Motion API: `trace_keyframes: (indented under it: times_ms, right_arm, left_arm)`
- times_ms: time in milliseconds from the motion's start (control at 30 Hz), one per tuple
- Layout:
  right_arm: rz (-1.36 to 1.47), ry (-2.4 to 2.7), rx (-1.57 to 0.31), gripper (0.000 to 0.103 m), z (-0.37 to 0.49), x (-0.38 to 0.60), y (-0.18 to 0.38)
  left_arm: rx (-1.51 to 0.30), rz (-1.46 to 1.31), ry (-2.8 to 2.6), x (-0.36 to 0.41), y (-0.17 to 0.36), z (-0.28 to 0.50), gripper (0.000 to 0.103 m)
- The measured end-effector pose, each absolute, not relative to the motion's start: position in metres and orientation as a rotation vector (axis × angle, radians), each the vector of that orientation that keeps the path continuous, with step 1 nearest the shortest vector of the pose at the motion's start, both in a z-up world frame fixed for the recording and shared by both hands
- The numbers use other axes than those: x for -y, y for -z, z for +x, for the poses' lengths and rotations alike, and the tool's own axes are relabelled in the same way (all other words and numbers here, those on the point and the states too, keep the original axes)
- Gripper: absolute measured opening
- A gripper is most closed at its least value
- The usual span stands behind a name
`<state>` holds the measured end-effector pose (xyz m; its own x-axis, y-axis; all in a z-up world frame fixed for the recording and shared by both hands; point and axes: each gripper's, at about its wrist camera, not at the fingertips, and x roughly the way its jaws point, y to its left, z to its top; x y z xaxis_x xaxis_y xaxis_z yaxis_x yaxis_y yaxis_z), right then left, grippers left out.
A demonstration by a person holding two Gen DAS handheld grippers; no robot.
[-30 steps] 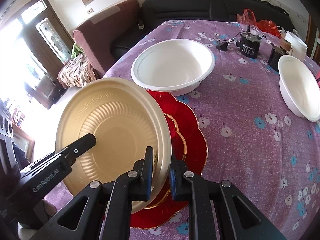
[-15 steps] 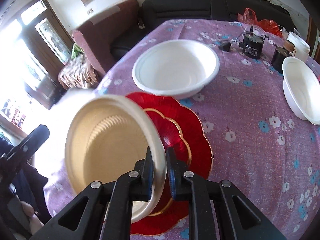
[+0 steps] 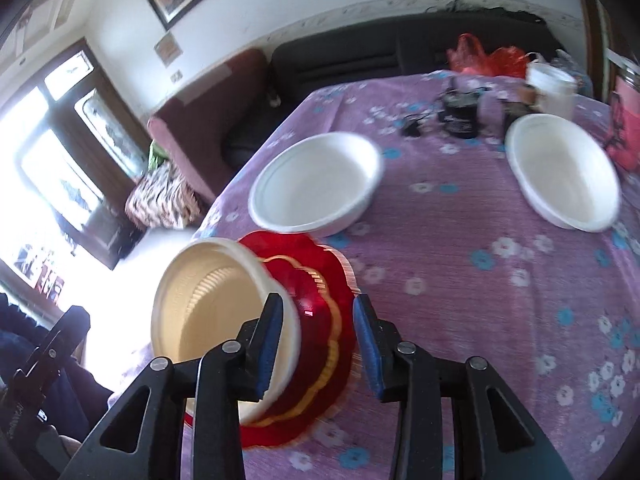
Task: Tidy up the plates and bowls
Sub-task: 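Carry the cream bowl over the red plates and lower it into the white bowl, then open the right gripper and withdraw it from the stack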
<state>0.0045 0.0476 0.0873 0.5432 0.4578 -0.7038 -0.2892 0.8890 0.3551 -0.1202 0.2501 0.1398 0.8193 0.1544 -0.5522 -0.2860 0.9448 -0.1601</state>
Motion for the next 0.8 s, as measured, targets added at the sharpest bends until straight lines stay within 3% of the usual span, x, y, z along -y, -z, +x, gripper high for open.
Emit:
trace_keyframes:
  times_ms: [100, 500, 800]
  right_arm:
    - [0.214, -0.418, -0.865, 0.043, -0.008, -0.024, -0.084]
    - [0.254, -0.348, -0.814, 0.048, -0.043, 0.06, -0.072]
    - [0.265, -0.311, -0.755, 0.053, -0.062, 0.102, -0.082]
  left_arm:
    - [-0.522, -0.154, -0.262, -0.218, -0.141, -0.126, 0.092]
    - [-0.586, 0.069, -0.159, -0.107, -0.13, -0.118, 0.093]
    - [-0.615, 0.147, -0.118, -0.065, -0.127, -0.116, 0.093]
